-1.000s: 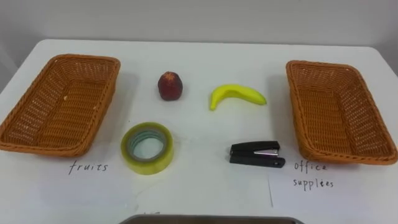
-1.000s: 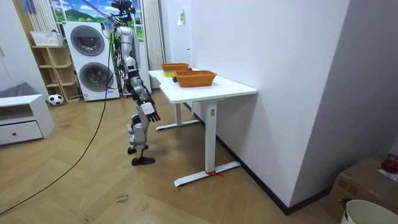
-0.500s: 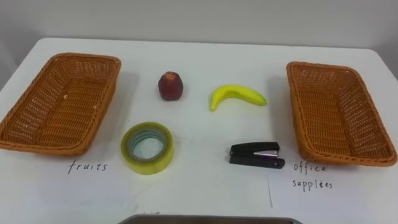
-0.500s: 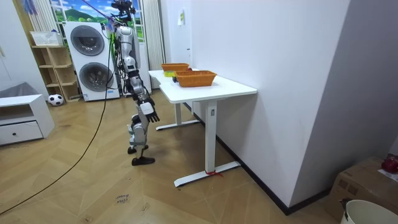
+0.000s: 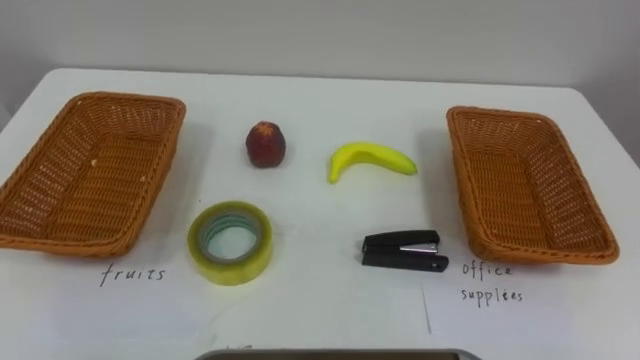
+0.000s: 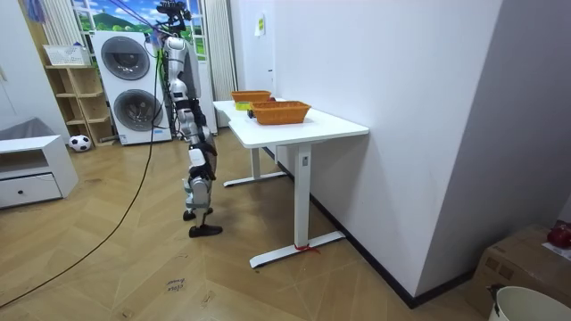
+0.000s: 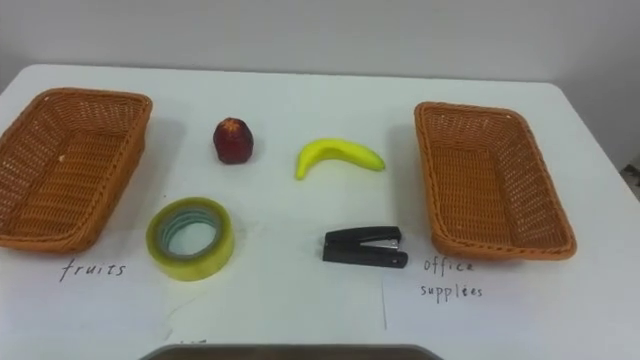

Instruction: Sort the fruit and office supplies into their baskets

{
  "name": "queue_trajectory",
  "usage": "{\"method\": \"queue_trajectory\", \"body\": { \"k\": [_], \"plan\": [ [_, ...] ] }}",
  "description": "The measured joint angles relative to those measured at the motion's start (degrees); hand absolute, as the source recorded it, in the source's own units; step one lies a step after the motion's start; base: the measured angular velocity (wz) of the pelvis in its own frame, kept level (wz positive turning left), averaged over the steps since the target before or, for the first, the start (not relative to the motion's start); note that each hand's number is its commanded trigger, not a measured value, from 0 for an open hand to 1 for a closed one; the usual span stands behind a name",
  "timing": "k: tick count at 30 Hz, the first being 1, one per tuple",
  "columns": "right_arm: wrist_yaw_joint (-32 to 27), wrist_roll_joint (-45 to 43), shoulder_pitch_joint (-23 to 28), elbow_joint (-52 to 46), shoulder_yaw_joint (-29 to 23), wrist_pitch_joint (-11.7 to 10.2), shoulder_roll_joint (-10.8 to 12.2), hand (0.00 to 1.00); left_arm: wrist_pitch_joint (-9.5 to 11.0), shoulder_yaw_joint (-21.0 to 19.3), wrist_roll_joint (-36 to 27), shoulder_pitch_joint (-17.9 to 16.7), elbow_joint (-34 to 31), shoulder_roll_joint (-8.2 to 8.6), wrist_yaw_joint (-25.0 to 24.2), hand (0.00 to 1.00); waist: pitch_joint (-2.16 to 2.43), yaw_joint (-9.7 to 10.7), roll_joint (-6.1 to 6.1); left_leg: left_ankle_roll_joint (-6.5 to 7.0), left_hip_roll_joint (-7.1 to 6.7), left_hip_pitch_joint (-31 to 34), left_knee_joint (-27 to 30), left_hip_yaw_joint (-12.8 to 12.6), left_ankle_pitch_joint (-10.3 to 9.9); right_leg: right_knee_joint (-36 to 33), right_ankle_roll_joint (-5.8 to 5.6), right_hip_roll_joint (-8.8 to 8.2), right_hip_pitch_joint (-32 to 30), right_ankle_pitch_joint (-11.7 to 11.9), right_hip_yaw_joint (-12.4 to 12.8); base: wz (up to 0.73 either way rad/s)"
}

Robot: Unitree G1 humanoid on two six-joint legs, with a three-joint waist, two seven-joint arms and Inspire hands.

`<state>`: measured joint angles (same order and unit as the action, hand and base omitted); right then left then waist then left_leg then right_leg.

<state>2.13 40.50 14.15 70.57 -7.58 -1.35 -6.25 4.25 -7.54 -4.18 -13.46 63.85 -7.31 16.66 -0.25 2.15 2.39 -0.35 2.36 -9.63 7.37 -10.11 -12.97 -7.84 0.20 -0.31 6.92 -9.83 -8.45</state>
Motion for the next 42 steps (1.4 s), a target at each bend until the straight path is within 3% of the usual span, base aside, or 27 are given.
{"method": "queue_trajectory", "body": {
  "k": [10,20,25,35,42],
  "plan": [
    [-5.08,4.88,0.95,-5.0,-10.15,0.02,-0.34,0.0,-0.11,-5.81,1.58,-0.74,-0.22,-0.25,1.63,0.0,-0.08,1.28,0.33,-0.09,0.08,-0.64,-0.11,-0.75,-0.06,-0.27,0.06,0.29,-0.04,-0.03,1.82,-0.05],
    [-16.5,12.62,1.02,-17.8,-16.45,-0.75,-1.12,0.0,-0.19,-5.92,2.65,-1.88,-0.54,-0.55,1.81,0.0,0.45,2.8,0.34,-0.02,0.06,-0.68,-0.53,-0.86,-0.17,-1.05,0.08,0.36,-0.79,-0.15,2.18,-0.02],
    [-22.62,16.25,0.52,-22.4,-21.39,-2.87,-1.28,0.0,-0.37,-6.01,2.66,-2.33,-1.23,-0.54,1.9,0.0,0.67,3.14,-0.01,-0.02,0.0,-0.49,-0.48,-0.83,-0.17,-1.11,0.02,0.31,-0.97,-0.2,2.37,0.0],
    [-34.59,19.98,0.52,-33.75,-24.25,-5.06,-1.63,0.0,-1.27,-5.98,2.67,-4.21,-6.58,-0.64,1.76,0.0,0.45,5.38,0.7,-0.02,-0.06,0.18,-0.06,-0.82,-0.16,-2.01,0.1,0.2,-1.94,-0.73,2.31,-0.01],
    [-40.35,19.58,0.68,-40.38,-25.11,-5.28,-1.65,0.0,-1.91,-5.85,3.98,-5.63,-10.04,-0.69,0.05,0.0,0.43,5.44,1.25,-0.02,-0.05,1.13,0.04,-1.31,-0.16,-2.08,0.09,0.2,-3.18,-0.73,2.68,-0.02]
  ]
}}
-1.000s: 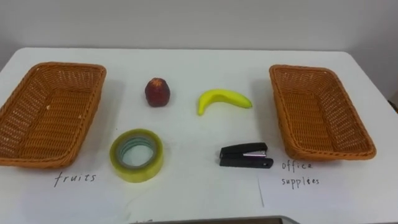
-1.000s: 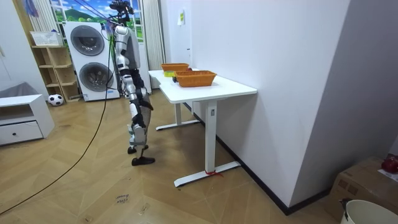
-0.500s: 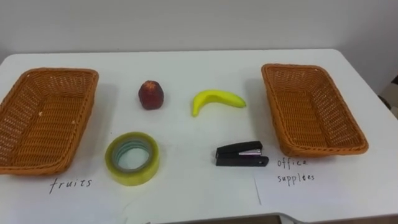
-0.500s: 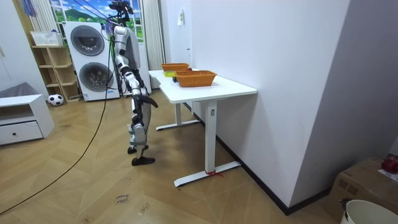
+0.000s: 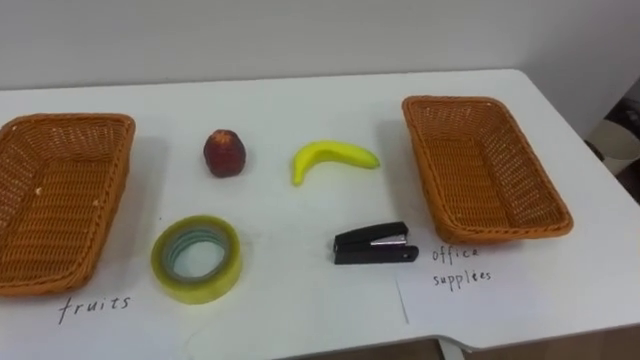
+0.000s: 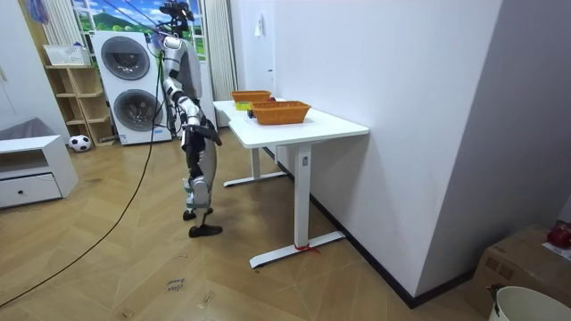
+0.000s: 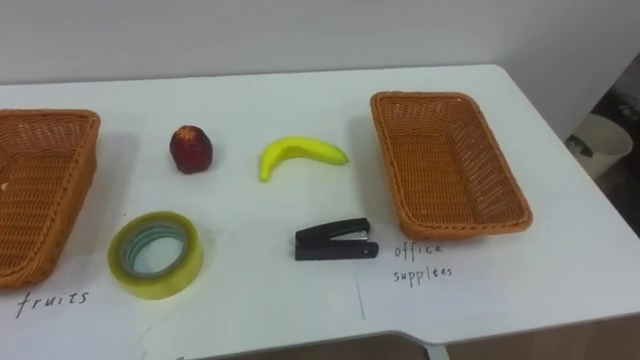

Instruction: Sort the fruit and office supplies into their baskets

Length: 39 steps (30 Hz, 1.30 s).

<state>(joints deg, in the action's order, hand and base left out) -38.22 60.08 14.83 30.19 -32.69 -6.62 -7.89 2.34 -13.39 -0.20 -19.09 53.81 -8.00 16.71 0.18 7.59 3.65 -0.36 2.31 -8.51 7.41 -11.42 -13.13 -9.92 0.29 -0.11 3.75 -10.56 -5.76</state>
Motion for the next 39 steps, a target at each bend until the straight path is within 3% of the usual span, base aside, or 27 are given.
{"method": "queue_trajectory", "body": {
  "k": [2,7,10,17,23,26,31,39],
  "plan": [
    [-2.95,-3.6,-0.12,-4.36,-0.01,-0.06,-0.01,0.0,-0.01,0.09,2.27,0.62,-0.21,0.07,-0.05,0.0,0.13,-0.16,0.15,0.01,-0.01,0.67,0.03,-0.14,0.02,-0.36,-0.03,0.0,-0.7,0.05,0.04,0.0],
    [-7.94,-16.02,-0.57,-11.93,-0.08,-1.42,-0.44,0.0,-0.04,0.61,2.14,1.4,1.17,0.35,-0.55,0.0,-0.12,0.03,0.16,0.0,-0.01,0.87,0.08,-0.16,0.03,-0.55,-0.03,0.0,-0.9,0.01,0.07,0.0],
    [-9.02,-18.1,-0.6,-17.07,-0.06,-1.64,-1.63,0.0,-0.04,0.69,2.18,1.65,1.17,0.35,-0.92,0.0,-0.42,0.02,0.02,0.0,-0.02,0.86,0.08,-0.22,0.03,-0.52,-0.03,0.02,-0.85,0.0,0.19,0.0],
    [-10.79,-25.4,-1.28,-28.51,0.31,-1.62,-1.82,0.0,-0.04,1.37,2.86,1.57,1.35,0.46,-1.08,0.0,-0.44,-0.69,0.23,0.0,-0.02,1.01,0.07,-0.83,0.03,-0.86,-0.02,0.13,-1.81,-0.06,0.99,-0.05],
    [-11.19,-28.41,-2.33,-32.47,0.43,-1.64,-4.52,0.0,0.06,2.43,2.11,1.13,1.74,0.45,-1.03,0.0,-0.45,-2.33,1.02,0.0,-0.02,0.87,0.07,-0.8,0.03,-0.84,-0.02,0.14,-1.72,-0.05,0.87,0.0],
    [-11.08,-29.08,-2.5,-37.53,0.59,-1.59,-4.81,0.0,0.06,2.43,2.14,1.0,1.86,0.37,-1.02,0.0,-0.47,-3.1,1.14,0.0,0.0,0.87,0.06,-0.8,0.03,-0.8,-0.02,0.12,-1.71,-0.04,0.7,0.0],
    [-10.82,-30.82,-5.34,-41.46,3.37,-1.65,-7.01,0.0,0.06,2.65,2.16,0.87,2.06,0.37,-1.02,0.0,-0.47,-3.32,1.53,0.0,0.03,0.91,0.11,-0.78,0.03,-0.83,0.02,0.09,-1.7,-0.01,0.53,0.0],
    [-9.62,-31.46,-9.88,-44.97,3.91,-1.66,-8.02,0.0,-0.42,2.85,3.3,0.84,4.76,0.39,-1.12,0.0,-0.28,-3.4,1.55,0.0,0.04,1.39,0.22,0.07,0.03,-0.59,0.04,0.09,-1.79,0.01,0.07,0.03]
  ]
}}
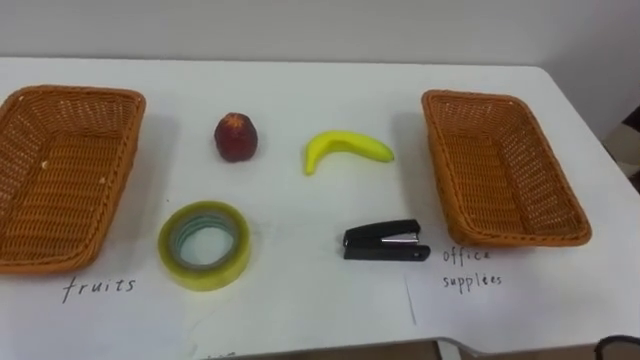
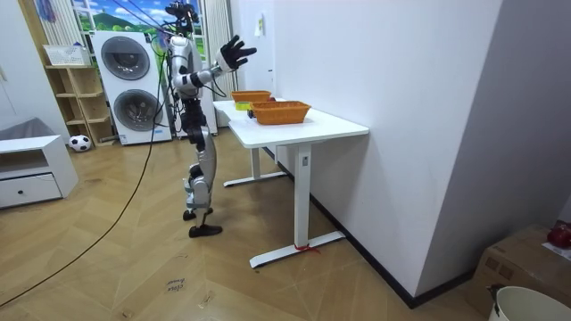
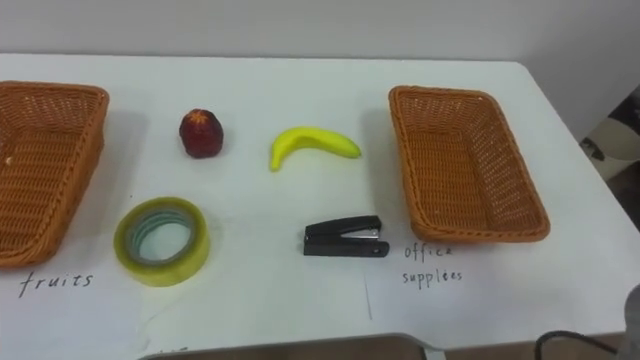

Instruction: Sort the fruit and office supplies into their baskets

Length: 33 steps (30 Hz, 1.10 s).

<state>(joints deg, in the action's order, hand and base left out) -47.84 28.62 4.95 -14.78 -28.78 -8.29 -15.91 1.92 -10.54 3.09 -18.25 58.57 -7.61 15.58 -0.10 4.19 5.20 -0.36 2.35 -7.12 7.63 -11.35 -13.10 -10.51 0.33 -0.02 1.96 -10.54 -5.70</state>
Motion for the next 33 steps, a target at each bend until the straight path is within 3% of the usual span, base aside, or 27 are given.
{"method": "queue_trajectory", "body": {
  "k": [4,7,13,17,25,33],
  "plan": [
    [2.35,-0.17,-1.67,-2.61,0.02,0.0,-0.56,0.0,-0.24,-0.59,1.61,0.07,0.07,-0.07,0.11,0.0,0.07,-0.19,-0.19,-0.01,0.04,0.53,0.14,0.86,0.01,-0.14,0.05,0.0,0.12,0.03,-0.71,0.08],
    [4.09,-0.16,-1.78,-3.02,0.79,0.02,-1.0,0.0,-0.5,-0.42,1.62,0.2,0.07,-0.05,0.18,0.0,0.09,-1.51,-0.29,-0.01,0.07,0.48,0.14,0.91,0.01,-0.15,0.06,0.01,0.21,0.04,-0.84,0.01],
    [7.73,-1.69,-2.37,-6.32,5.82,0.15,-1.04,0.0,-0.63,0.02,1.59,0.57,0.08,-0.07,0.14,0.0,0.01,-3.06,-0.39,-0.01,0.08,0.4,0.24,1.0,0.01,-0.27,0.1,-0.03,0.38,0.07,-0.89,0.01],
    [10.1,-2.68,-5.33,-6.74,7.81,0.21,-1.22,0.0,-0.63,0.23,1.62,0.63,0.64,-0.08,0.15,0.0,-0.41,-2.98,0.07,0.0,0.07,0.57,0.96,1.6,0.01,-0.16,0.14,-0.22,0.89,0.09,-1.79,0.09],
    [17.02,-4.27,-8.41,-7.42,10.27,0.31,-2.13,0.0,-0.79,0.3,4.2,0.81,0.56,-0.1,0.17,0.0,-0.26,-3.07,-0.2,0.0,0.07,1.07,1.12,2.5,0.01,-0.22,0.22,-0.27,1.08,0.14,-2.48,0.06],
    [26.5,-4.82,-8.41,-6.12,14.47,1.76,-2.4,0.0,-1.51,3.64,4.19,1.26,0.9,-0.17,0.07,0.0,-0.15,-3.0,-0.49,-0.01,0.06,1.31,1.76,2.36,0.01,-0.22,0.28,-0.48,1.0,0.21,-2.82,0.0]
  ]
}}
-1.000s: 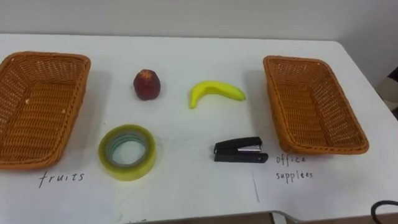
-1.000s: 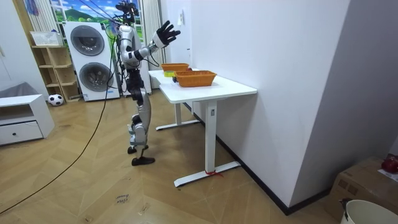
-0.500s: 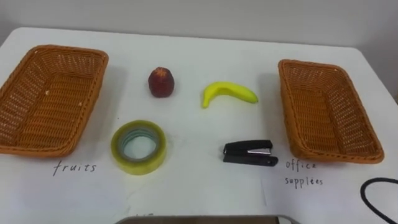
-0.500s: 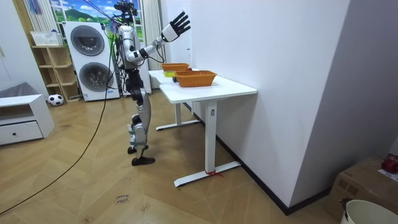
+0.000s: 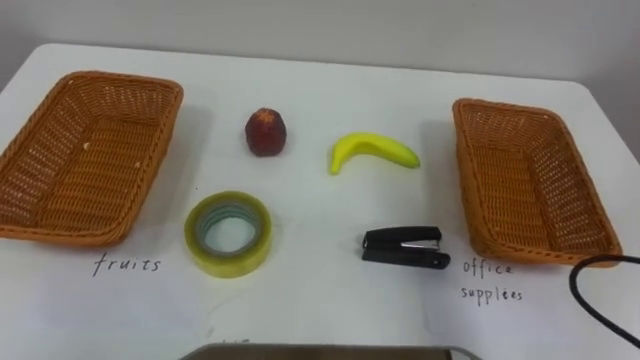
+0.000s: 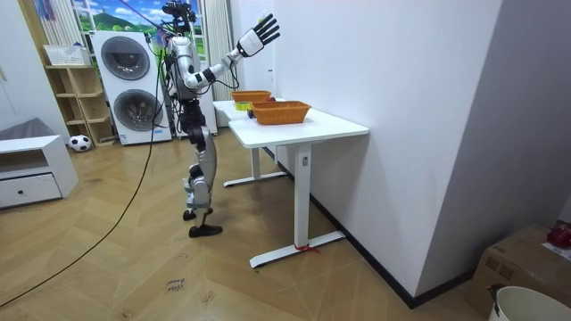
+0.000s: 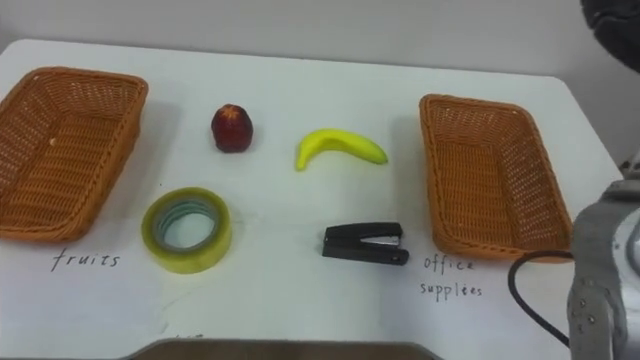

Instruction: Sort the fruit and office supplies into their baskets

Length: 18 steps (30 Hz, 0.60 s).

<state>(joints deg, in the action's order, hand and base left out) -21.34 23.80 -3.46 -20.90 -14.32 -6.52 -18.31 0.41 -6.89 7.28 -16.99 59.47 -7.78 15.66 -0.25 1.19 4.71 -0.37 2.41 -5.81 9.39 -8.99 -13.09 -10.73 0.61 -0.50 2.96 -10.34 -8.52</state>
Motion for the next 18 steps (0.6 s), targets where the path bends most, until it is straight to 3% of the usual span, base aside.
{"method": "queue_trajectory", "body": {
  "k": [6,9,18],
  "plan": [
    [5.27,-5.51,0.0,-0.01,2.56,0.42,-0.11,0.0,0.01,0.28,0.16,0.59,-0.22,-0.12,-0.19,0.0,0.1,-0.37,0.18,0.0,0.09,0.1,0.12,-0.08,0.0,0.05,0.1,0.03,-0.1,0.13,-0.11,0.0],
    [7.57,-6.71,-0.01,-0.01,3.86,0.42,-0.57,0.0,0.04,0.34,0.15,1.3,0.03,-0.45,-1.04,0.0,0.3,-1.48,0.53,-0.01,0.13,0.0,0.18,-0.17,0.01,0.02,0.15,0.06,-0.06,0.18,-0.02,0.0],
    [17.15,-12.19,-0.01,0.66,8.17,1.24,-0.62,0.0,0.3,1.43,-0.05,1.81,0.34,-1.03,-2.81,0.0,0.11,-2.31,1.12,0.0,0.14,0.2,0.13,-0.14,0.01,0.07,0.11,0.03,0.06,0.35,-0.17,0.0]
  ]
}}
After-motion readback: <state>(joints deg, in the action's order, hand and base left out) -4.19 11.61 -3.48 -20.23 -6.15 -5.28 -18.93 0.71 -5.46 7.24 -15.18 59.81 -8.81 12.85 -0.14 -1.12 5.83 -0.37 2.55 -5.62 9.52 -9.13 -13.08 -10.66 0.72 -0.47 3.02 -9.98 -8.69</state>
